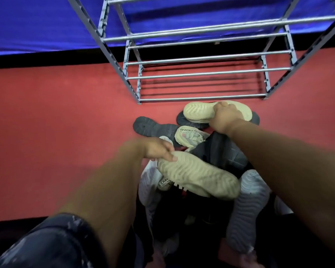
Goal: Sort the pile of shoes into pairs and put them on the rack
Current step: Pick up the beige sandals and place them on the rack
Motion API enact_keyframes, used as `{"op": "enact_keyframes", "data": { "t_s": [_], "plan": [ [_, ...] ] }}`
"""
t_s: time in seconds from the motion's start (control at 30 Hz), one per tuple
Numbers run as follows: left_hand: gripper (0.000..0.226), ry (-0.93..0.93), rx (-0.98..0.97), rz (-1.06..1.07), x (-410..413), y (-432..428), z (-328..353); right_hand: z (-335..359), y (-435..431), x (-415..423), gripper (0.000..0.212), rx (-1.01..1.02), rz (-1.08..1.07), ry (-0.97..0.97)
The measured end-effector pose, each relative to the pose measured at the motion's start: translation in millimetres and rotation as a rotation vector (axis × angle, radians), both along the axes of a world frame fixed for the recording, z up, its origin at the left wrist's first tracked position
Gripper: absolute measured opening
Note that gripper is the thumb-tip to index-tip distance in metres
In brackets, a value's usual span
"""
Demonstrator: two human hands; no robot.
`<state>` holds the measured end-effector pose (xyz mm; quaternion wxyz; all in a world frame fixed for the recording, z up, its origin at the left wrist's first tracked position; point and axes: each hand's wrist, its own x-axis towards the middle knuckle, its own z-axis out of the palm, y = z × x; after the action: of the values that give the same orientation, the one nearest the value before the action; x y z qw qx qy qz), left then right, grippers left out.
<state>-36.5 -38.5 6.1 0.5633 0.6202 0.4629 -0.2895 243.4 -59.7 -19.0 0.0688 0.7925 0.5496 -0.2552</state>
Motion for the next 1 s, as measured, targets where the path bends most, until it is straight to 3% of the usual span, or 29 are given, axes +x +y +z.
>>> {"op": "enact_keyframes", "data": {
  "t_s": [0.07,0.2,0.33,0.43,0.5,0.57,0.63,0.73,0.8,0.83,0.9,0.97,1.0],
  "plan": [
    [0.007,-0.152,-0.105,0.245,-0.5,0.7,6.3,3.1,1.1,-4.6,0.051,-0.012,-0.011,0.006],
    [0.006,-0.456,-0.152,0.615,2.4,12.3,32.9,14.2,4.1,-14.5,0.038,0.010,-0.013,0.087],
    [0.018,-0.658,0.014,0.838,0.7,32.9,63.2,48.8,-2.0,-29.1,0.038,0.088,-0.180,0.521],
    [0.041,-0.726,0.099,0.902,-10.7,39.4,70.4,86.6,-8.7,-33.8,0.068,-0.218,-0.327,1.022],
    [0.021,-0.742,0.156,0.918,-16.2,34.5,70.4,98.1,-14.1,-33.5,0.080,-0.428,-0.257,1.278],
    [0.011,-0.747,0.192,0.890,-18.4,27.3,70.0,97.4,-21.8,-34.3,0.090,-0.586,-0.192,1.387],
    [0.019,-0.651,0.311,0.845,-19.1,21.2,66.8,89.2,-28.2,-35.8,0.085,-0.589,-0.182,1.382],
    [0.044,-0.380,0.496,0.858,-18.2,18.2,51.6,75.7,-35.1,-47.3,0.071,-0.381,-0.184,1.077],
    [0.074,-0.244,0.263,0.951,-12.1,7.0,46.2,69.0,-40.5,-58.7,0.060,-0.144,-0.168,0.850],
    [0.076,-0.223,0.123,0.961,-7.1,0.5,45.7,66.3,-43.5,-64.3,0.056,-0.066,-0.187,0.845],
    [0.062,-0.257,-0.047,0.955,6.4,-12.9,46.5,61.0,-48.9,-71.2,0.067,-0.030,-0.225,0.908],
    [0.041,-0.235,-0.002,0.964,21.0,-25.8,43.2,58.0,-53.5,-73.6,0.076,-0.050,-0.190,0.871],
    [0.029,-0.186,0.068,0.946,25.5,-30.9,39.9,57.4,-54.2,-73.4,0.070,-0.060,-0.174,0.860]
  ]
}}
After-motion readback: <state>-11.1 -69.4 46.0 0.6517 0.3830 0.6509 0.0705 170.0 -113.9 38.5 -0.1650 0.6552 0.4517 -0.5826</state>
